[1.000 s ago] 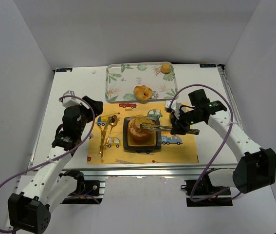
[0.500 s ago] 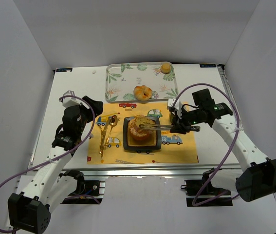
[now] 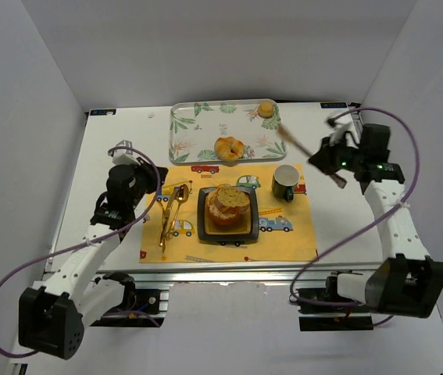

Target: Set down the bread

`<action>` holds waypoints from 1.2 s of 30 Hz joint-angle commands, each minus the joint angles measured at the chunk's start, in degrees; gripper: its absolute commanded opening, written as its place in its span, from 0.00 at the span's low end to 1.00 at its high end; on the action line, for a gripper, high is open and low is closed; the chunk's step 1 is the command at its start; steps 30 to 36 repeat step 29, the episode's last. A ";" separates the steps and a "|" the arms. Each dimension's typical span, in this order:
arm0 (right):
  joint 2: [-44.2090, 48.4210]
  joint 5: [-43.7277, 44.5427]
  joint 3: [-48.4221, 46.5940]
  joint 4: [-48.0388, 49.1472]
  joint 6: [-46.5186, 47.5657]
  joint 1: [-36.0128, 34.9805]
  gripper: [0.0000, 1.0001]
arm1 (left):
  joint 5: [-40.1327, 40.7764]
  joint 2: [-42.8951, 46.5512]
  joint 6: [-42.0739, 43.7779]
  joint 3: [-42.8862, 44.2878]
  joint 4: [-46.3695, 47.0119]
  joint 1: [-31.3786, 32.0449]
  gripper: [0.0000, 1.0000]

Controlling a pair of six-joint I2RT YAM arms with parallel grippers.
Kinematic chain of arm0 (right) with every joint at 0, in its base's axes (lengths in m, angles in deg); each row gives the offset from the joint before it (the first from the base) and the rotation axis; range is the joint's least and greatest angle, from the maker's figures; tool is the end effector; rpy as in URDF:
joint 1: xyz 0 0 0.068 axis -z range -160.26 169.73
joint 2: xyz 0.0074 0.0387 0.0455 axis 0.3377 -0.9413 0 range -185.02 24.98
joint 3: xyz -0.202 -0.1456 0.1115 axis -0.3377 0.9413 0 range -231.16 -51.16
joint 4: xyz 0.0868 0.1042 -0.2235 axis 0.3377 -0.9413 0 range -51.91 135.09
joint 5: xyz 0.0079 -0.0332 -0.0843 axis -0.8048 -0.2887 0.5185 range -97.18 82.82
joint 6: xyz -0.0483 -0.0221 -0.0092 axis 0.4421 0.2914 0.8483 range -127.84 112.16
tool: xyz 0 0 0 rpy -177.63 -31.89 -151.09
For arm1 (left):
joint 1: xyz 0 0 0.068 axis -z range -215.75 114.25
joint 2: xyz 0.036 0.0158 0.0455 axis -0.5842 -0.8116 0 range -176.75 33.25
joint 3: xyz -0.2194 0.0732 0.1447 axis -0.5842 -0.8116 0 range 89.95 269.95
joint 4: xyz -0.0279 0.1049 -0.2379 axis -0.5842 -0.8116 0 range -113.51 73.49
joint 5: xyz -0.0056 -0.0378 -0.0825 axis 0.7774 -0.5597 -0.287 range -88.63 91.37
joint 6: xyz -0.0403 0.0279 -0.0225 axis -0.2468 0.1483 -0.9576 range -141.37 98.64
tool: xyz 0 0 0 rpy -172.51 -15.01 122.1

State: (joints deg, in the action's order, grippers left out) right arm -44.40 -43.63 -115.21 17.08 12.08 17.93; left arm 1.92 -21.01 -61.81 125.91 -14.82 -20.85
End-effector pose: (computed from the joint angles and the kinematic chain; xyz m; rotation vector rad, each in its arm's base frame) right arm 0.2616 0.0293 0.3411 -0.7373 1.9278 0.4883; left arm 0.2149 -0.0569 0.2765 -0.4297 1.8642 -0.6541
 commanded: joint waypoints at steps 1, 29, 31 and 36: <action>-2.42 11.63 5.39 18.46 -17.26 10.14 0.00 | -10.56 -4.09 0.81 0.95 3.05 -0.22 0.00; -14.13 26.78 -0.71 14.91 -4.46 15.70 0.90 | -11.19 -9.02 4.67 2.35 1.47 1.54 0.62; -14.13 26.78 -0.71 14.91 -4.46 15.70 0.90 | -11.19 -9.02 4.67 2.35 1.47 1.54 0.62; -14.13 26.78 -0.71 14.91 -4.46 15.70 0.90 | -11.19 -9.02 4.67 2.35 1.47 1.54 0.62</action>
